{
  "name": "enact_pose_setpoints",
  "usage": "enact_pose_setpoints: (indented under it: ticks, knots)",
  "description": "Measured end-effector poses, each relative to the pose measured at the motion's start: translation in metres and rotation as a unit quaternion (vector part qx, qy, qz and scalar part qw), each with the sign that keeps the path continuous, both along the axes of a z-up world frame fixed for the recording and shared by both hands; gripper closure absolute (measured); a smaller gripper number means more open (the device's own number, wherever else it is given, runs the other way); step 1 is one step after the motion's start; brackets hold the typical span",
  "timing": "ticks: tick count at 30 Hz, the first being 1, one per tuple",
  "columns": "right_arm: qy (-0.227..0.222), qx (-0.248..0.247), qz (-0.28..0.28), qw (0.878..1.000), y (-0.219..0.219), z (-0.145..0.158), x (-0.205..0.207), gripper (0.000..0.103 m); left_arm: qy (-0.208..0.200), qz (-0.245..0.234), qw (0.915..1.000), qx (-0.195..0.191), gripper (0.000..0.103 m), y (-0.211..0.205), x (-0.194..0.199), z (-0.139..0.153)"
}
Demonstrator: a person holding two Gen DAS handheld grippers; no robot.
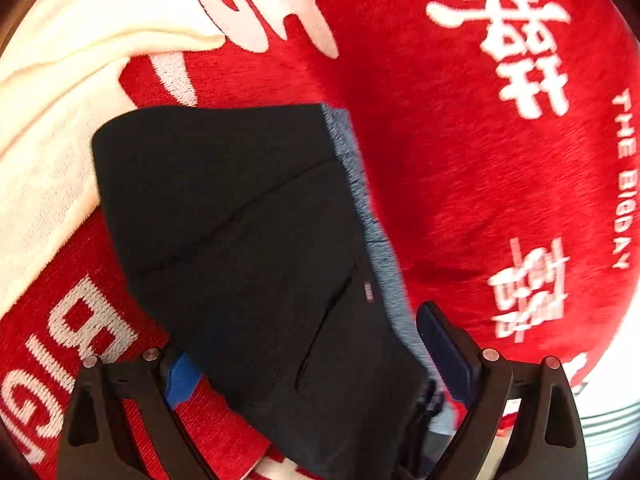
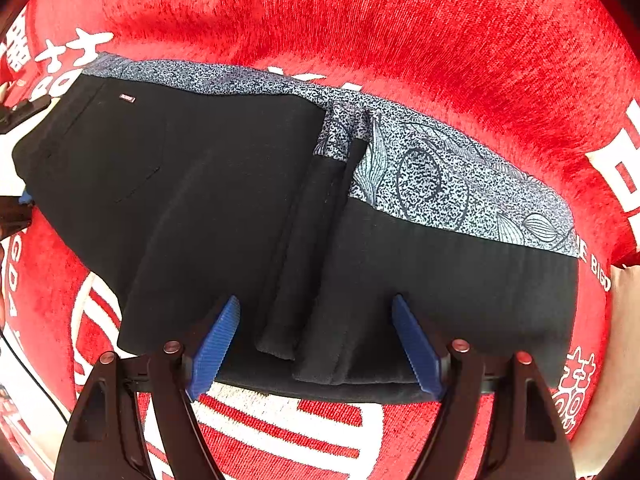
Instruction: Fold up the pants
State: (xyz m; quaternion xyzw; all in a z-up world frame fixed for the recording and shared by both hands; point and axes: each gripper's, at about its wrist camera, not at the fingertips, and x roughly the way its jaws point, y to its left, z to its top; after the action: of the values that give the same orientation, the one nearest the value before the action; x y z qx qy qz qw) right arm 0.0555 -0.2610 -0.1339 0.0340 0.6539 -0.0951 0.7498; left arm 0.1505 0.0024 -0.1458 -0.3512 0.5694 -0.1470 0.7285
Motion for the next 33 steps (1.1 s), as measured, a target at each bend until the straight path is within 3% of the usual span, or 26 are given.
enact_pose_setpoints:
  ticks: [1,2,3,4,5,7,9,12,16,20,23,26,33]
  knots:
    - [0.000,0.001,0.001,1.000,-0.001,0.001,0.000,0.021,0.000,0.000,0.9997,0.025,0.019,-0.004,0.000,0.003]
    - [0.000,0.001,0.002,1.000,-0.001,0.004,0.001,0.021,0.002,-0.004,0.9987,0.051,0.038,-0.008,0.000,0.005]
    - [-0.001,0.000,0.004,1.000,-0.002,0.007,0.003,0.021,0.006,-0.009,0.9970,0.077,0.050,-0.010,0.000,0.006]
    - [-0.005,0.001,0.005,1.000,-0.002,0.013,0.004,0.021,0.013,-0.013,0.9938,0.109,0.070,-0.011,0.001,0.007]
    - [-0.011,0.003,0.005,1.000,-0.003,0.019,0.006,0.021,0.017,-0.016,0.9927,0.119,0.073,-0.010,0.001,0.007]
    - [-0.020,0.009,0.008,1.000,-0.001,0.030,0.009,0.021,0.006,-0.023,0.9910,0.131,0.076,-0.012,-0.002,0.013]
    - [-0.025,0.022,0.013,0.999,0.002,0.043,0.018,0.021,-0.032,-0.053,0.9811,0.183,0.077,-0.027,-0.009,0.029]
    - [-0.027,0.056,0.027,0.998,0.009,0.061,0.039,0.021,-0.101,-0.097,0.9555,0.260,0.077,-0.056,-0.027,0.053]
    - [-0.019,0.130,0.044,0.990,0.022,0.080,0.079,0.021,-0.168,-0.142,0.9206,0.323,0.077,-0.083,-0.050,0.072]
    - [0.002,0.201,0.059,0.978,0.047,0.098,0.132,0.017,-0.198,-0.168,0.9004,0.349,0.077,-0.096,-0.061,0.079]
    - [0.022,0.236,0.082,0.968,0.074,0.109,0.174,0.013,-0.207,-0.170,0.8959,0.354,0.077,-0.101,-0.058,0.083]
    - [0.061,0.244,0.123,0.960,0.112,0.111,0.212,0.001,-0.215,-0.173,0.8907,0.361,0.077,-0.110,-0.057,0.087]
    - [0.139,0.167,0.208,0.954,0.189,0.083,0.257,0.001,-0.235,-0.186,0.8768,0.376,0.077,-0.121,-0.065,0.092]
